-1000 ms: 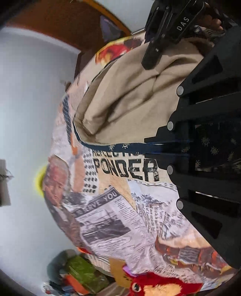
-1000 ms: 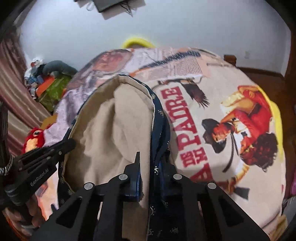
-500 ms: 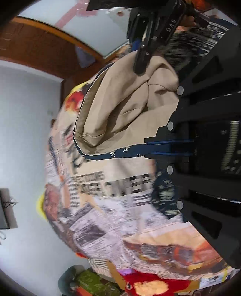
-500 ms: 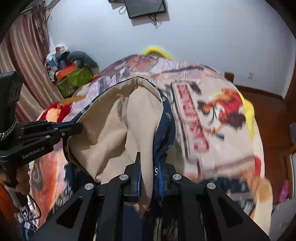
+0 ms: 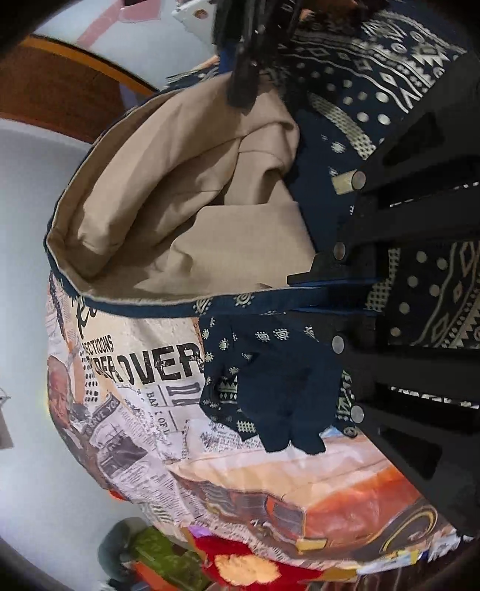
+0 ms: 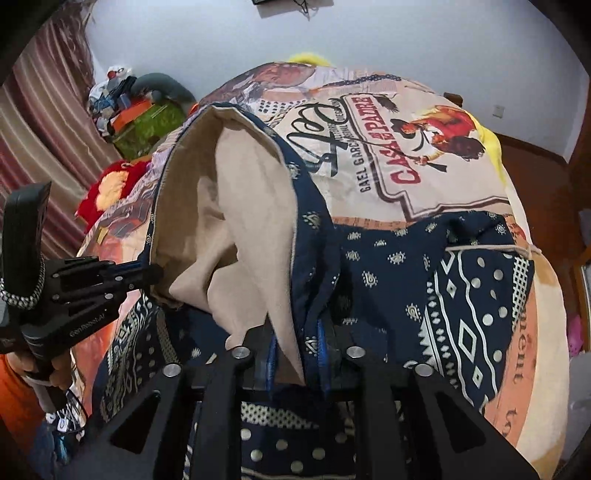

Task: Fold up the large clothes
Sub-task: 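Fold the beige-lined hood down onto the jacket back with both grippers, then release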

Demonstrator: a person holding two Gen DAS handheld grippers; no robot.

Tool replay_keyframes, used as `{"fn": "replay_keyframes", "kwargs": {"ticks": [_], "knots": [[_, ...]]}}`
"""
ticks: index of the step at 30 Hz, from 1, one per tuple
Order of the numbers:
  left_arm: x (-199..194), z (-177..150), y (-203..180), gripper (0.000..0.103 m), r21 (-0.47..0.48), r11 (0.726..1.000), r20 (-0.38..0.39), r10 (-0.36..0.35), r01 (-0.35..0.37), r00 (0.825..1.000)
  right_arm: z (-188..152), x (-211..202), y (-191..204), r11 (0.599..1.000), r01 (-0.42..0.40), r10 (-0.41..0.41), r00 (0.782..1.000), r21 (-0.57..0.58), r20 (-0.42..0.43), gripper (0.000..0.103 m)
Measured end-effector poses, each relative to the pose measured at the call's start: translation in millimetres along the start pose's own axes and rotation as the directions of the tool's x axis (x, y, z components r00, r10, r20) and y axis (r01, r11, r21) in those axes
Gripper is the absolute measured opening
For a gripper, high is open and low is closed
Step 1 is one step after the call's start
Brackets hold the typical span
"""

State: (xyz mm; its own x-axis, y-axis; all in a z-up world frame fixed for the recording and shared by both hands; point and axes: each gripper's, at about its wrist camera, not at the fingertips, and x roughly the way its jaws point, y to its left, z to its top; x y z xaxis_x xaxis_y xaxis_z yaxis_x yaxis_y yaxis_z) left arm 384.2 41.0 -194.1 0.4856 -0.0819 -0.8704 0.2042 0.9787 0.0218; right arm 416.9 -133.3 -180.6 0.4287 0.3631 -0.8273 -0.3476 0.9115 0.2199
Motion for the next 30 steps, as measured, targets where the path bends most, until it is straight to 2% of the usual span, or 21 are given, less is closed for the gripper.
{"fn": "replay_keyframes", "kwargs": {"ticks": [2, 4, 5, 6, 7, 9, 15, 19, 22, 24, 26, 28, 30], "knots": [[-6.2, -0.9, -2.5, 0.015, 0.028, 1.000, 0.013, 0.011, -0.011, 1.000, -1.0, -3.7, 1.7, 1.000, 0.000, 0.000, 1.000, -0.012, -0.016, 0.031], [-12.9, 0.8, -4.3, 0.026, 0.051, 0.998, 0.036, 0.023, -0.025, 0.999, -0.8, -10.1, 3.6, 0.999, 0.006, -0.006, 1.000, -0.033, 0.000, 0.051], [-15.6, 2.5, -4.4, 0.030, 0.058, 0.998, 0.049, 0.029, -0.032, 0.998, 0.0, -14.2, 5.2, 0.999, 0.016, -0.015, 1.000, -0.045, 0.017, 0.056], [-19.5, 5.2, -4.1, 0.039, 0.064, 0.997, 0.069, 0.034, -0.039, 0.997, 1.4, -18.7, 6.6, 0.998, 0.023, -0.021, 0.999, -0.057, 0.037, 0.063], [-21.1, 8.4, -3.1, 0.048, 0.064, 0.997, 0.081, 0.036, -0.041, 0.996, 4.6, -24.5, 8.4, 0.997, 0.026, -0.022, 0.998, -0.073, 0.064, 0.066], [-27.7, 17.2, 0.0, 0.056, 0.056, 0.998, 0.122, 0.037, -0.044, 0.992, 11.4, -29.9, 10.2, 0.996, 0.028, -0.021, 0.996, -0.081, 0.086, 0.067], [-22.1, 52.6, 18.0, 0.059, -0.006, 0.999, 0.162, 0.040, -0.040, 0.986, 50.4, -24.8, 6.1, 0.999, 0.015, -0.009, 0.992, -0.042, 0.129, 0.068], [5.4, 77.0, 37.2, 0.059, -0.094, 0.996, 0.128, 0.009, 0.003, 0.992, 78.2, 0.2, 0.5, 1.000, 0.011, -0.008, 0.991, -0.020, 0.131, 0.068], [30.0, 85.8, 44.5, 0.059, -0.121, 0.992, 0.085, -0.035, 0.046, 0.996, 96.9, 32.2, -9.5, 1.000, -0.007, 0.005, 0.997, 0.028, 0.077, 0.068], [48.6, 89.2, 47.6, 0.057, -0.144, 0.987, 0.046, -0.065, 0.071, 0.997, 102.6, 48.3, -13.5, 0.999, -0.022, 0.020, 0.999, 0.043, 0.044, 0.067], [65.5, 90.0, 50.5, 0.046, -0.167, 0.980, 0.019, -0.105, 0.107, 0.994, 105.5, 63.0, -15.1, 0.998, -0.033, 0.032, 0.999, 0.057, 0.021, 0.059], [75.7, 89.3, 51.6, 0.021, -0.183, 0.975, 0.003, -0.131, 0.130, 0.991, 105.4, 72.1, -14.0, 0.997, -0.055, 0.054, 0.998, 0.061, 0.009, 0.043], [80.0, 87.7, 51.1, 0.007, -0.191, 0.968, 0.003, -0.165, 0.163, 0.986, 104.8, 74.8, -12.0, 0.995, -0.079, 0.078, 0.997, 0.056, 0.013, 0.032]]}}
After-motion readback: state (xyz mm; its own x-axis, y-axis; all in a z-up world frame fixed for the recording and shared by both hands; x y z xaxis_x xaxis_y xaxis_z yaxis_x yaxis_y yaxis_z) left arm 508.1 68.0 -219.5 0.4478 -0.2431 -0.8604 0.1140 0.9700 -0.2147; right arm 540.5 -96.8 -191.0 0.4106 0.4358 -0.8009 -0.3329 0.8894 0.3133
